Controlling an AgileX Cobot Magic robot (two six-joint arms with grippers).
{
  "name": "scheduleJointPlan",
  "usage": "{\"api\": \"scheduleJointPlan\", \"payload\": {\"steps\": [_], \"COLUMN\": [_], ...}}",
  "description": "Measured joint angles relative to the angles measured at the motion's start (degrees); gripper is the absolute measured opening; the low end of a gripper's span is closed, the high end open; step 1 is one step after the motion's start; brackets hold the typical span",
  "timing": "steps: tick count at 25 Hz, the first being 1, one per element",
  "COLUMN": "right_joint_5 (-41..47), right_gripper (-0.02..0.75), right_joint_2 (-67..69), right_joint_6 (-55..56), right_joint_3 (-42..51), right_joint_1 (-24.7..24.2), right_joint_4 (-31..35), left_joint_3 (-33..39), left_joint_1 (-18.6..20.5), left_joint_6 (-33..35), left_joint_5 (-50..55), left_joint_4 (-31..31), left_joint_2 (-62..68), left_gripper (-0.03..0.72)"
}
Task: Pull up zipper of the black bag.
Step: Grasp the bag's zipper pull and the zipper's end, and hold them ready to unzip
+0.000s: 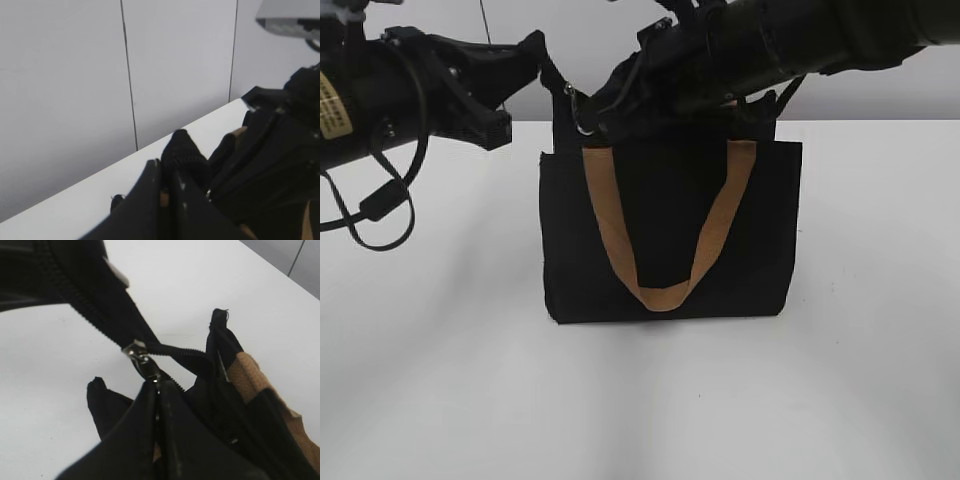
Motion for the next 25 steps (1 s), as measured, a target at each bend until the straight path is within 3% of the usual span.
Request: {"api": "scheduleJointPlan", "payload": {"steps": [6, 16, 25], "right_joint_5": [0.12, 1.78, 2.12], "right_gripper": [-0.001, -0.001, -0.001], "right_joint_2": [-1.23, -1.23, -1.23], "right_joint_6": [0.0, 2.78, 2.98], "right_joint_3": [0.0, 0.0, 0.0], "right_joint_1": [0.0, 0.0, 0.0], "right_joint_4": [-0.05, -5.02, -6.75], "left_joint_3": [0.0, 0.0, 0.0], "left_joint_1": [0.45, 0.51, 0.51], "left_joint_6": [0.0, 0.0, 0.0], "left_joint_5": [5.62, 25.43, 29.71], "left_joint_4": [-0.06, -0.14, -0.14], "left_joint_2": [0.0, 0.0, 0.0], "left_gripper": [0.004, 0.004, 0.003]}}
